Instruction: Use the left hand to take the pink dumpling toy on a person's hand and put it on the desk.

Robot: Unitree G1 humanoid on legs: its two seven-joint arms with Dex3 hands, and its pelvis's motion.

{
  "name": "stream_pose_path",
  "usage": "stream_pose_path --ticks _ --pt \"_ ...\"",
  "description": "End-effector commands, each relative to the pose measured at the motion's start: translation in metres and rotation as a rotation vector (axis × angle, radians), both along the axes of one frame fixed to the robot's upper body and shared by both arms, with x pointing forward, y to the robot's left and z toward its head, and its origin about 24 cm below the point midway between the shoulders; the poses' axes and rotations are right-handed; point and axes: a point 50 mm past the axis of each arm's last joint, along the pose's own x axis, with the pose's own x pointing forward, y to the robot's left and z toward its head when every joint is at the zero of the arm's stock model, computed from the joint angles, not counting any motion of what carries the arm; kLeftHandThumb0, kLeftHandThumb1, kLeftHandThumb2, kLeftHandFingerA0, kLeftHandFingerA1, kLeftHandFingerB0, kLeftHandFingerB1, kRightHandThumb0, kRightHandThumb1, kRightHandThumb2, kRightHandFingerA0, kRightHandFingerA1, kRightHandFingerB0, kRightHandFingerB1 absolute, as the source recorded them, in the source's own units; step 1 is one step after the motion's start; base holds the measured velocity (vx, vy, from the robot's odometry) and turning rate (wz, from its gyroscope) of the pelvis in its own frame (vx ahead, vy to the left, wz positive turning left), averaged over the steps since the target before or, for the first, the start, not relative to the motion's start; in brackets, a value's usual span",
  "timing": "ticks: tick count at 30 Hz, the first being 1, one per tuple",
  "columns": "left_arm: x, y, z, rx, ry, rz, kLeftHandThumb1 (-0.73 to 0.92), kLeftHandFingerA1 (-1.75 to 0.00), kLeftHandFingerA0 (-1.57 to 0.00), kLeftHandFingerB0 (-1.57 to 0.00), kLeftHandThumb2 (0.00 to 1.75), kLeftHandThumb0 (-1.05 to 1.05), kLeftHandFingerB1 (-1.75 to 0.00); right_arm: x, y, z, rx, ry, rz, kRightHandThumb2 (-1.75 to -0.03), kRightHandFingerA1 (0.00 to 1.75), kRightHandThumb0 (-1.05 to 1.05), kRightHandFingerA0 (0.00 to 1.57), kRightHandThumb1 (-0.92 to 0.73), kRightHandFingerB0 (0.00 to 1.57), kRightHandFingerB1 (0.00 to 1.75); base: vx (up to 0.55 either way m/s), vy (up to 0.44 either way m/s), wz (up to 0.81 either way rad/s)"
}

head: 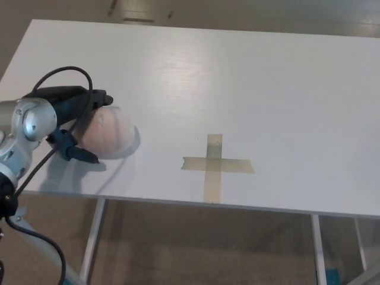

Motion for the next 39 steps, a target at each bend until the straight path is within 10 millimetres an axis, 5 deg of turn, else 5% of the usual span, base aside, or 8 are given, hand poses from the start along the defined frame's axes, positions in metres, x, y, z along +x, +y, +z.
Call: stream_pose_path --ticks 1,16,21,26,32,33,35,39 --pt "-0.001 0.001 0.004 -0.063 0.022 0.006 0.46 0.0 0.0 0.0 0.62 -0.91 0.0 -0.002 -0.001 0.0 0.005 0.014 -0.002 -0.59 0.46 -0.21 0.64 -0.66 0.58 0.44 0.0 0.0 0.0" --pt "-0.005 0.002 0.023 -0.119 -0.048 -0.022 0.46 0.0 0.0 0.0 0.62 -0.92 -0.01 0.0 0.0 0.0 0.001 0.023 0.001 -0.59 0.45 -0.2 0.64 -0.66 0.57 0.44 0.0 0.0 0.0" --pt "-0.018 0.0 0.078 -0.209 -0.189 -0.102 0.46 0.0 0.0 0.0 0.62 -0.92 -0.01 0.0 -0.001 0.0 0.0 0.024 0.013 -0.59 0.45 -0.21 0.64 -0.66 0.56 0.44 0.0 0.0 0.0" --pt "-0.033 0.0 0.095 -0.263 -0.258 -0.158 0.45 0.0 0.0 0.0 0.63 -0.91 -0.02 0.001 -0.002 0.001 -0.006 0.026 0.019 -0.59 0.45 -0.21 0.64 -0.66 0.56 0.44 0.0 0.0 0.0" --pt "-0.092 0.004 0.11 -0.379 -0.405 -0.336 0.43 -0.02 0.0 0.0 0.66 -0.93 -0.01 -0.005 -0.003 -0.002 -0.006 0.034 0.021 -0.6 0.45 -0.21 0.62 -0.66 0.55 0.43 0.0 0.0 0.0" --pt "-0.117 0.006 0.106 -0.435 -0.445 -0.388 0.37 0.0 0.0 0.0 0.84 -0.71 -0.04 -0.007 -0.003 -0.003 -0.006 0.037 0.014 -0.6 0.45 -0.21 0.62 -0.66 0.55 0.43 0.0 0.0 0.0" --pt "-0.131 0.008 0.103 -0.459 -0.461 -0.401 0.36 -0.02 0.0 0.0 0.83 -0.7 -0.06 -0.008 -0.002 -0.003 -0.004 0.039 0.012 -0.6 0.45 -0.21 0.62 -0.66 0.54 0.43 0.0 0.0 0.0" --pt "-0.177 0.011 0.081 -0.578 -0.477 -0.4 0.43 -0.23 0.0 -0.09 0.57 -0.7 -0.26 -0.01 -0.002 -0.004 -0.007 0.035 0.006 -0.6 0.45 -0.21 0.62 -0.66 0.56 0.44 0.0 0.0 0.0"
